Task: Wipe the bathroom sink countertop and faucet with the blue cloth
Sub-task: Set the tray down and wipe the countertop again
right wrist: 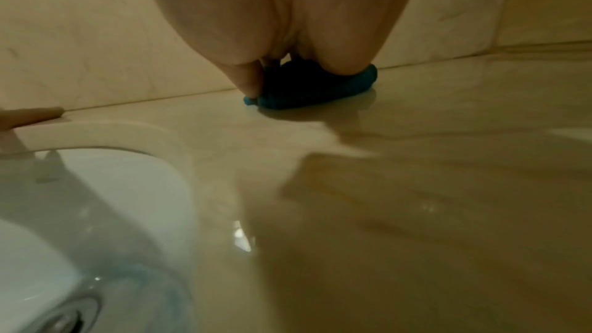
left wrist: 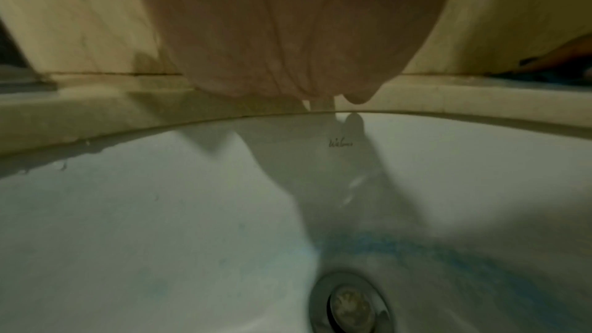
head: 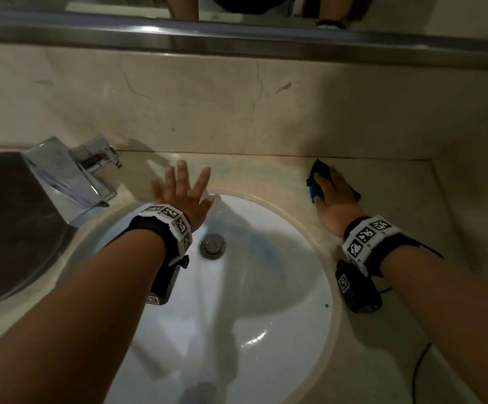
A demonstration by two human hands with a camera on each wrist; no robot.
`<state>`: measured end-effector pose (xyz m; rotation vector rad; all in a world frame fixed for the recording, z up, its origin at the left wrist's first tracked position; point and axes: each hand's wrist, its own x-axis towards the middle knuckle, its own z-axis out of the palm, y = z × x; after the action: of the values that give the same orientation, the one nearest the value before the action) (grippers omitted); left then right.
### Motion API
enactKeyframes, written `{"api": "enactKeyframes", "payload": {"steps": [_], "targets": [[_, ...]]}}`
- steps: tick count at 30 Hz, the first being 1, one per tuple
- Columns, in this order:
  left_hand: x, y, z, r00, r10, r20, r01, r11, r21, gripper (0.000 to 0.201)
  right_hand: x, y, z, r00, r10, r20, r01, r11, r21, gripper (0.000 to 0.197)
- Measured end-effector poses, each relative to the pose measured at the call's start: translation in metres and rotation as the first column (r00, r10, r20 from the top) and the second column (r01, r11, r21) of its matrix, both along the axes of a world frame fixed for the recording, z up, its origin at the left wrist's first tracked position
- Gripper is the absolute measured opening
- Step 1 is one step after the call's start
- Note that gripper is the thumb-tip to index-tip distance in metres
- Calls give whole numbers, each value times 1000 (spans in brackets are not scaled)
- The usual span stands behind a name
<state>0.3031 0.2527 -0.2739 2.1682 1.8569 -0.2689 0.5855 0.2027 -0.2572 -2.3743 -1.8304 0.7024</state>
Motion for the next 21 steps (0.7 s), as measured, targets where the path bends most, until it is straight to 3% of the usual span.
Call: {"api": "enactKeyframes", "payload": {"steps": [9, 15, 21], "targets": [[-20, 18, 5, 994, -102, 27, 105, 989, -109, 56, -47, 37, -7, 989, 110, 99, -111, 994, 0, 56], [-34, 22, 4, 993, 89, 73, -85, 995, -60, 57, -63, 39, -4, 983, 157, 93, -156, 988, -10, 57], [-42, 22, -2, 997, 60, 52, -60, 998, 13, 54, -99, 49, -9, 962, 269, 46, -271, 962, 36, 55]]}}
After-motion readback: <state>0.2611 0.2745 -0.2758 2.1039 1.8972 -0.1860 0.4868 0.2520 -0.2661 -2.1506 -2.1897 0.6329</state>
